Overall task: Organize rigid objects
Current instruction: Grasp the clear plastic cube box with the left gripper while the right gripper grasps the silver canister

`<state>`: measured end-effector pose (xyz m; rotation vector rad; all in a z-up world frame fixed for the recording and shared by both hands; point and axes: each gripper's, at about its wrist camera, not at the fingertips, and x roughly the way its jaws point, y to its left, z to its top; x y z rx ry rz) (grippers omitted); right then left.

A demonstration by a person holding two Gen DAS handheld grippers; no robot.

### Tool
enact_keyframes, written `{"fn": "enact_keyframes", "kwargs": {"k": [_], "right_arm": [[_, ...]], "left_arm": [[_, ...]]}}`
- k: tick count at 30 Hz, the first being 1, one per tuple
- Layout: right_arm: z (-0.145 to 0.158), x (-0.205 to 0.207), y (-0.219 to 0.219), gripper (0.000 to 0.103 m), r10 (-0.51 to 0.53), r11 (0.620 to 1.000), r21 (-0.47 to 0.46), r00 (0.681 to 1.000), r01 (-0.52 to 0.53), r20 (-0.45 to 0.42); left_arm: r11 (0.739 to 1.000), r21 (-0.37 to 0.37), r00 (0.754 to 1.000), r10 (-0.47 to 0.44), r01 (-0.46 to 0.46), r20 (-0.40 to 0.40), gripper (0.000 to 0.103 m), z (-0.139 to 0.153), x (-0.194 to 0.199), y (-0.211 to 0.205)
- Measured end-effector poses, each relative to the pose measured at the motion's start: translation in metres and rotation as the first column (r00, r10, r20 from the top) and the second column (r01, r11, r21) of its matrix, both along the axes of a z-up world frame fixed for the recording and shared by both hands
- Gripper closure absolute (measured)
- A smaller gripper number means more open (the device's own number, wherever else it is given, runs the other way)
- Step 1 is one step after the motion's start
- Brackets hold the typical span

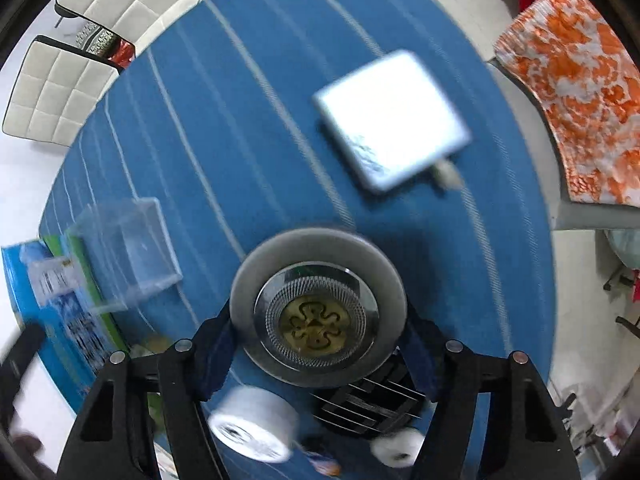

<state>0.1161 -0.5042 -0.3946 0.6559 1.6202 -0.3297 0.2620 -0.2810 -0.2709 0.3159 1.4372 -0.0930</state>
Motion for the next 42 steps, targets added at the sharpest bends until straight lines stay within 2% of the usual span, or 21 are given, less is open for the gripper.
{"fn": "enact_keyframes", "kwargs": {"k": [4,9,14,18,21,23,24,25,32,38,42], "right_arm": [[-0.001,-0.019,-0.015,0.029,-0.016,0.999,-0.030,1.000,0.016,-0.002],[0.001,-0.025,-0.019,0.029,-0.034,0.999,-0.025,0.999,0.034,0.012],[-0.001,-0.026,-0.023,0.029,-0.040,0.999,-0.024,0.999,0.040,0.006],[-0.001,-0.024,-0.022,0.029,-0.038,0.999,-0.021,0.999,0.037,0.000],[0.001,-0.023,-0.017,0.029,-0.020,0.999,-0.041,1.000,0.020,-0.005],[0.001,-0.021,-0.013,0.029,-0.005,0.998,-0.059,1.000,0.005,-0.012],[0.002,-0.021,-0.012,0.029,-0.004,0.998,-0.066,1.000,0.003,-0.012],[0.003,-0.021,-0.011,0.029,-0.003,0.998,-0.071,1.000,0.002,-0.013],[0.012,-0.024,0.005,0.030,0.031,0.992,-0.119,1.000,-0.031,-0.001],[0.033,-0.029,0.024,0.030,0.077,0.984,-0.161,0.996,-0.071,0.034],[0.051,-0.032,0.035,0.030,0.118,0.977,-0.187,0.991,-0.104,0.062]], "left_arm": [[0.999,-0.014,0.999,-0.037,0.036,-0.021,0.000,-0.011,0.011,-0.022],[0.999,-0.013,0.994,-0.047,0.046,-0.097,0.000,-0.040,0.026,-0.034],[0.995,-0.104,0.979,-0.021,0.000,-0.201,0.000,-0.065,0.035,-0.036],[0.996,-0.083,0.969,-0.031,0.011,-0.245,0.000,-0.082,0.033,-0.035],[0.998,-0.063,0.969,-0.040,0.026,-0.244,0.001,-0.092,0.031,-0.036],[0.997,-0.061,0.967,-0.065,0.051,-0.248,0.019,-0.101,0.028,-0.038],[0.995,-0.081,0.962,-0.075,0.056,-0.262,0.035,-0.105,0.026,-0.038],[0.994,-0.097,0.959,-0.076,0.052,-0.272,0.041,-0.107,0.027,-0.037],[0.994,-0.033,0.982,-0.110,0.106,-0.155,0.042,-0.091,-0.002,-0.032],[0.991,-0.004,0.988,-0.133,0.133,-0.079,0.042,-0.058,-0.035,-0.029],[0.992,-0.011,0.992,-0.122,0.122,-0.020,0.042,-0.030,-0.059,-0.016]]}}
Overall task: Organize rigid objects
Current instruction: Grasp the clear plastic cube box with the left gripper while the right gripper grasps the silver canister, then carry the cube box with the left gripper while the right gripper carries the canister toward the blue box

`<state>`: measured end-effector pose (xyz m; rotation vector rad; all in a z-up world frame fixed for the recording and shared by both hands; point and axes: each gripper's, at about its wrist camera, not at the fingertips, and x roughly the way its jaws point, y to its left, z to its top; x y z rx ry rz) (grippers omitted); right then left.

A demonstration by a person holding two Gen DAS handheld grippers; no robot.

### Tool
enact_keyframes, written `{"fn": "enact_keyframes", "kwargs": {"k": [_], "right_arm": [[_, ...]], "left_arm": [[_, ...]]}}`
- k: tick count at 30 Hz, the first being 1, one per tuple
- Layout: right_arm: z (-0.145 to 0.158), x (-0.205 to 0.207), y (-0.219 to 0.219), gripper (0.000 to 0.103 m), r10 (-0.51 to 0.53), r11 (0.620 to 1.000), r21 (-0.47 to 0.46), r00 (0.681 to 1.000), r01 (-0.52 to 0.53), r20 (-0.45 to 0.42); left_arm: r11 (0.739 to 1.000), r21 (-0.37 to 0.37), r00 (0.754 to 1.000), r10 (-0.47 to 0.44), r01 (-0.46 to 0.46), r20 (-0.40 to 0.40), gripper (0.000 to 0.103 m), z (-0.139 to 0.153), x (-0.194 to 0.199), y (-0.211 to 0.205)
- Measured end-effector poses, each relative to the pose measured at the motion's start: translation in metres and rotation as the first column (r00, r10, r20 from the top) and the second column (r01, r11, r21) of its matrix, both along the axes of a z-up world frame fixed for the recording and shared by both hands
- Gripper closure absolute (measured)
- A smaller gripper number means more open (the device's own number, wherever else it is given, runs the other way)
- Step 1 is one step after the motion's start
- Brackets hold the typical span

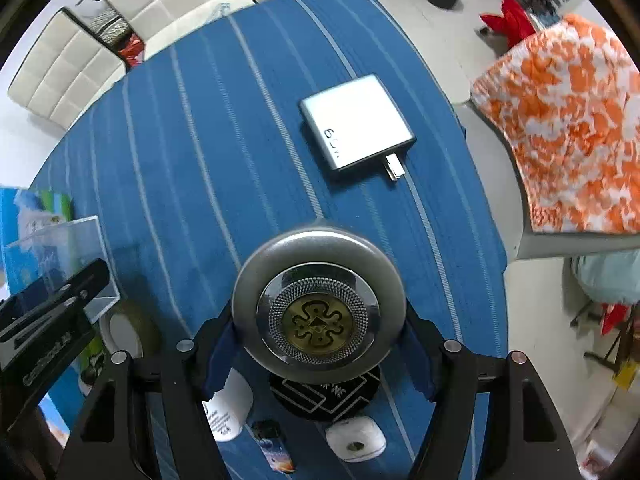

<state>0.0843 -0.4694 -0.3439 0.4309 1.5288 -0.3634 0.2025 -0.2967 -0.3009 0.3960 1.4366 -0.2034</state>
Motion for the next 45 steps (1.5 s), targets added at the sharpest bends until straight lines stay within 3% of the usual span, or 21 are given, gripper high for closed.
{"fn": "enact_keyframes", "kwargs": {"k": [6,12,22,29,35,40,45], "right_arm": [[0.034,-0.009,0.019,0.030,0.057,0.998,-0.033,0.996,-0.055,0.068],[0.075,-0.017,0.049,0.030,0.125,0.991,-0.073,0.982,-0.115,0.139],[0.144,-0.012,0.123,0.030,0.162,0.987,-0.045,0.954,-0.156,0.251],[0.181,0.023,0.196,0.030,0.180,0.980,0.019,0.932,-0.196,0.315],[0.167,0.079,0.251,0.030,0.179,0.971,0.097,0.935,-0.218,0.305],[0.117,0.137,0.280,0.030,0.165,0.965,0.161,0.959,-0.205,0.231],[0.070,0.178,0.298,0.030,0.171,0.970,0.147,0.971,-0.195,0.164]], "left_arm": [[0.999,-0.045,0.997,0.027,-0.024,0.075,0.042,0.043,-0.028,0.016],[0.993,-0.106,0.991,0.069,-0.058,0.111,0.042,0.078,-0.040,0.063],[0.987,-0.153,0.981,0.084,-0.058,0.172,0.042,0.119,-0.024,0.134],[0.982,-0.170,0.971,0.115,-0.080,0.209,0.042,0.146,-0.001,0.201],[0.980,-0.166,0.974,0.141,-0.111,0.177,0.042,0.130,0.033,0.249],[0.974,-0.167,0.981,0.171,-0.154,0.091,0.042,0.092,0.065,0.284],[0.971,-0.146,0.981,0.193,-0.188,0.018,0.042,0.052,0.087,0.303]]}}
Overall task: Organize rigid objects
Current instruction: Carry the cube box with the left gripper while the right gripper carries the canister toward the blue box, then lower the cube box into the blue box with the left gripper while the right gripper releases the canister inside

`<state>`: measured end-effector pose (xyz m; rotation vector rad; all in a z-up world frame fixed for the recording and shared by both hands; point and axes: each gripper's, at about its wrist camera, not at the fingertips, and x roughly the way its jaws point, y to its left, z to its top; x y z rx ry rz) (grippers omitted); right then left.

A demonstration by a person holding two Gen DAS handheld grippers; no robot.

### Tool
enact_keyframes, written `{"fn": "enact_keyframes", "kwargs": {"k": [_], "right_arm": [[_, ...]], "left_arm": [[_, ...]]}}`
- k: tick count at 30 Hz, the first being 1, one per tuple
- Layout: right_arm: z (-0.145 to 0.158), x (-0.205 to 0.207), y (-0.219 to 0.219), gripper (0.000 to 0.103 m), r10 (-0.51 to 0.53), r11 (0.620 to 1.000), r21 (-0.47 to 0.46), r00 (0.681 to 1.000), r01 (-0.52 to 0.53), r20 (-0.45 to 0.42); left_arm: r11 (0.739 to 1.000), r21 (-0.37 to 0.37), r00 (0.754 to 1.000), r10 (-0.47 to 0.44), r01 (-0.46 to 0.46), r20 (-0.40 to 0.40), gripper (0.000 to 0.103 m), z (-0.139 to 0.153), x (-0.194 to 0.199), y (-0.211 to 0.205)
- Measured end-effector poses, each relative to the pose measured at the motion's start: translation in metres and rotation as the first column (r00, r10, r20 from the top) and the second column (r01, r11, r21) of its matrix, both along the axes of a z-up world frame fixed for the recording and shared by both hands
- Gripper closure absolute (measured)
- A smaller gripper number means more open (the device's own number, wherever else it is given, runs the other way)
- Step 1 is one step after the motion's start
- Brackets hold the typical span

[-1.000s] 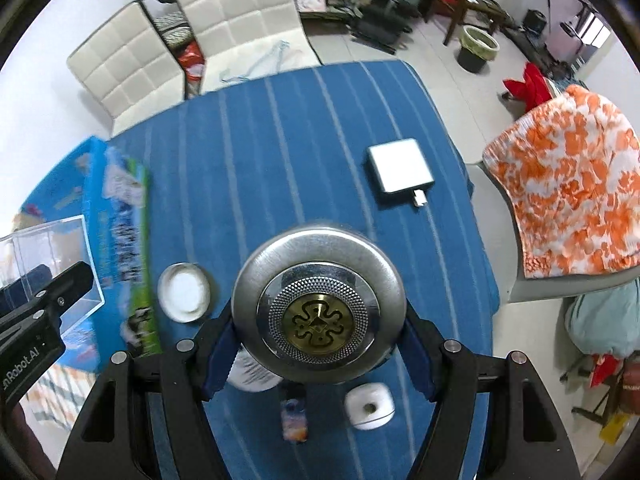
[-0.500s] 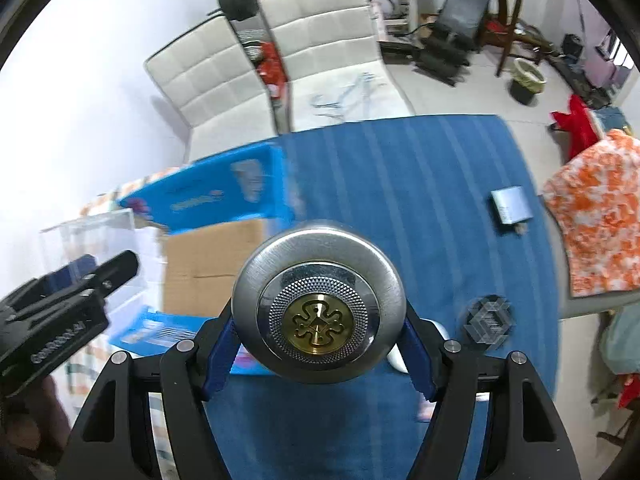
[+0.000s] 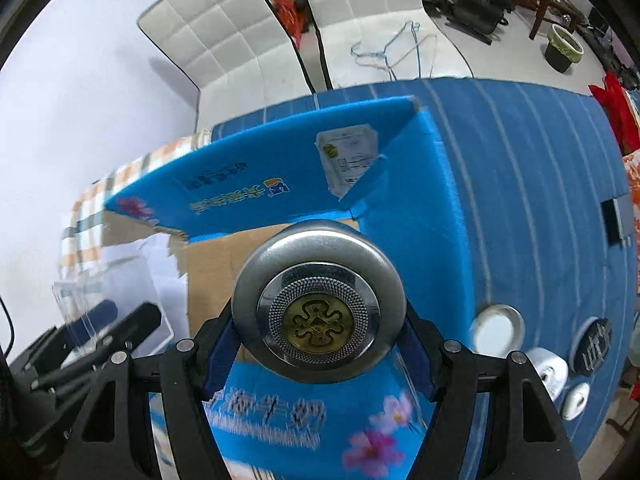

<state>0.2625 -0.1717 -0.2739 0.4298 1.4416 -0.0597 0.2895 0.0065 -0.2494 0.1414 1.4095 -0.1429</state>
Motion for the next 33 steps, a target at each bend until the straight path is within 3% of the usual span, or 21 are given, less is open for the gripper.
{"fn": "enact_keyframes", "kwargs": {"k": [8,14,20,23,27,30,33], "right_arm": [[-0.066,0.033,0.010,0.030,-0.018,1.000,-0.027,0.994,0.015,-0.110],[-0.087,0.041,0.014,0.029,-0.016,1.000,-0.001,0.985,0.016,-0.170],[-0.093,0.047,0.008,0.026,-0.053,0.998,0.031,0.980,0.060,-0.191],[-0.089,0.055,0.002,0.011,-0.066,0.992,0.094,0.980,0.085,-0.185],[-0.085,0.067,0.006,0.008,-0.050,0.998,0.029,0.984,0.055,-0.170],[-0.087,0.069,0.007,0.008,-0.052,0.998,0.032,0.983,0.059,-0.179],[-0.085,0.075,0.007,0.008,-0.056,0.998,0.024,0.983,0.061,-0.172]], "left_arm": [[0.999,-0.041,0.993,0.013,-0.018,-0.117,0.042,-0.057,0.018,0.009],[0.994,-0.107,0.985,-0.006,-0.013,-0.173,0.042,-0.078,0.022,0.002],[0.984,-0.179,0.975,-0.014,-0.027,-0.222,0.042,-0.098,0.029,-0.003],[0.981,-0.195,0.972,-0.042,-0.004,-0.231,0.041,-0.103,0.032,-0.010],[0.981,-0.194,0.975,-0.046,0.003,-0.218,0.041,-0.102,0.036,-0.017],[0.984,-0.179,0.974,-0.047,0.007,-0.222,0.041,-0.103,0.034,-0.020],[0.989,-0.145,0.977,-0.055,0.025,-0.206,0.030,-0.100,0.033,-0.023]]}}
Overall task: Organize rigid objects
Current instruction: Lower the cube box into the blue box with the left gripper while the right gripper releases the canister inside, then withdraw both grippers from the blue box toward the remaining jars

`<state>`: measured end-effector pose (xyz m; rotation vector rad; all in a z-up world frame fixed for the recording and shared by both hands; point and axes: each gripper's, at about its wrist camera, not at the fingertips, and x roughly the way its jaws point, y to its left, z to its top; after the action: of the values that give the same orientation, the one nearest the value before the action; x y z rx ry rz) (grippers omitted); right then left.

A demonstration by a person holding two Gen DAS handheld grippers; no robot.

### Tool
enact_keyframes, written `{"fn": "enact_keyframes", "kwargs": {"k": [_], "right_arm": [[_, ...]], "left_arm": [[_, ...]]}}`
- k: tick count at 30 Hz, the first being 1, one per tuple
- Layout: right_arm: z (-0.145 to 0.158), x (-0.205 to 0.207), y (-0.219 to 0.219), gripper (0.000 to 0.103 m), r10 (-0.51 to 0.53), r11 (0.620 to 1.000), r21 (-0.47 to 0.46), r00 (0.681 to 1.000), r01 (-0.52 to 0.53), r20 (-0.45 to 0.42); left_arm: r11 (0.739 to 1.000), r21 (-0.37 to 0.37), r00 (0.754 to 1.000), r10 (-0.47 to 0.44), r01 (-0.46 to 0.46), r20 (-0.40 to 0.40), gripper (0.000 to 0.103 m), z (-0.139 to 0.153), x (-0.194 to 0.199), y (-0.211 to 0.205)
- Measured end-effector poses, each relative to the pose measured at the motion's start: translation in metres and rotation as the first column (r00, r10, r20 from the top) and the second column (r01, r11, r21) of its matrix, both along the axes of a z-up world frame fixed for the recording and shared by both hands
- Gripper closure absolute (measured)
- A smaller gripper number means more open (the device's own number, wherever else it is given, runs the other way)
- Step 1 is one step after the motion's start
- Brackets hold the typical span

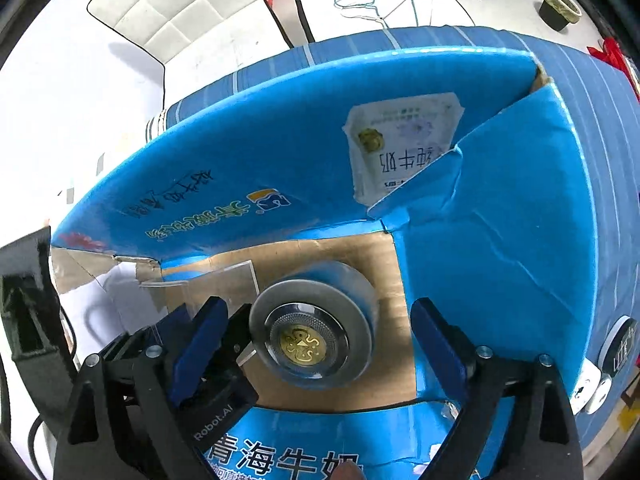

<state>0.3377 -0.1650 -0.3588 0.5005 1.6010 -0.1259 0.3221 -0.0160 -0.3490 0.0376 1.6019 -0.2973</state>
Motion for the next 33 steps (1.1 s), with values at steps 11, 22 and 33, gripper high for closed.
{"fn": "enact_keyframes", "kwargs": {"k": [11,22,33], "right_arm": [[0.028,-0.022,0.002,0.008,0.013,0.999,-0.052,0.999,-0.011,0.039],[0.086,-0.067,0.010,0.008,0.129,0.985,-0.135,0.983,-0.111,0.133],[0.164,-0.130,0.029,0.008,0.265,0.959,-0.172,0.932,-0.227,0.248]], "left_arm": [[0.995,0.101,0.997,-0.006,-0.002,0.083,0.001,0.040,-0.016,0.009],[0.982,0.158,0.969,0.068,-0.107,0.237,0.001,0.102,-0.061,0.066],[0.970,0.162,0.920,0.109,-0.181,0.376,0.001,0.160,-0.093,0.072]]}}
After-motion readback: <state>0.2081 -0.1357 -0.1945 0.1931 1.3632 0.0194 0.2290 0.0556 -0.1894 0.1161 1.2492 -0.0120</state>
